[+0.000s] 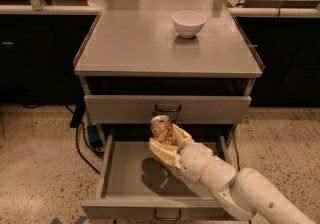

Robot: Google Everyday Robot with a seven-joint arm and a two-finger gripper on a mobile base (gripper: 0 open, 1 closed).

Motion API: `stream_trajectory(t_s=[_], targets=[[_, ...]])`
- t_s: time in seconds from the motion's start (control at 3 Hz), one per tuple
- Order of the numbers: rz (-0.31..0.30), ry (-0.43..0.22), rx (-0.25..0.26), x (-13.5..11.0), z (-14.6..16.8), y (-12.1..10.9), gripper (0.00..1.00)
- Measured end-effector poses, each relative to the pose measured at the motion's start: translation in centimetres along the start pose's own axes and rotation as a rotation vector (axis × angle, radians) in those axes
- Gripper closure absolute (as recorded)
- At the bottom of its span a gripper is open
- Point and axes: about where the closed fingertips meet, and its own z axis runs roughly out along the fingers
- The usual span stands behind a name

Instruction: Place orange can into middle drawer

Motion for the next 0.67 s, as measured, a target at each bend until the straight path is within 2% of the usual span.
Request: stream_trajectory(t_s=[0.33, 0.67], targets=[[0.018, 0.026, 0.071, 6.24, 0.35, 0.17, 1.00], [0.018, 0.027, 0.071, 6.25, 0.36, 0.17, 1.00]])
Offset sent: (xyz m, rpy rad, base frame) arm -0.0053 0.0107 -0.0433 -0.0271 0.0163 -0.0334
